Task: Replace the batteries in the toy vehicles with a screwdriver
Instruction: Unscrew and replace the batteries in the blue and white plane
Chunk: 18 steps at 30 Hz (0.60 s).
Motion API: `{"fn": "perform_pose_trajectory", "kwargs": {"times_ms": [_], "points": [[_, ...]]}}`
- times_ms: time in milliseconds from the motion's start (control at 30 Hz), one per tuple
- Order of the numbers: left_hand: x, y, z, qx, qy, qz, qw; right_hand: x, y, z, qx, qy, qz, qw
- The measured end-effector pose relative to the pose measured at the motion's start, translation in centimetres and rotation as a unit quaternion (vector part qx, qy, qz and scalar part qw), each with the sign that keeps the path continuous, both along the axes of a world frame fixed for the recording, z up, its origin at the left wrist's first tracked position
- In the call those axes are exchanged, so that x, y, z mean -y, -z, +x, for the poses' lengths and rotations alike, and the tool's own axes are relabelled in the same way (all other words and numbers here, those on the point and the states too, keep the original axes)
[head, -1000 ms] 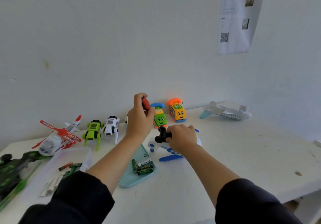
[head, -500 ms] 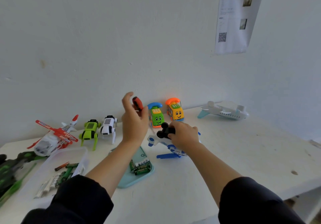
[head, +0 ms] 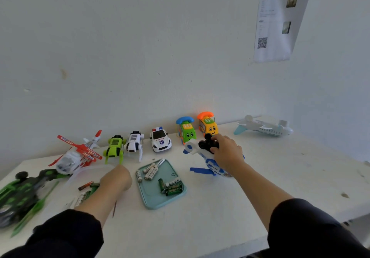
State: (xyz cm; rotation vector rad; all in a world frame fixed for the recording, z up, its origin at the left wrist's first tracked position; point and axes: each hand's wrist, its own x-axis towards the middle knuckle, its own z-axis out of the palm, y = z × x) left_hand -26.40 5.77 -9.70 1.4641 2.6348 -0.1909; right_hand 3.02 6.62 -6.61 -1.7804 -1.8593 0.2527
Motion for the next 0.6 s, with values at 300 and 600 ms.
{"fn": "perform_pose_trajectory", "kwargs": {"times_ms": [300,600], "points": [[0.5,-3.5,3.5,0.078,0.172,0.100,0.977,0.4,-2.4,2.8,-0.558,0.116,-0.036,0.821],[-1.3,-6.1,15.2,0.578,0.347,0.101,0.732,-0.6,-1.1,3.2,-0.681,0.087,-0.143,0.713]]}}
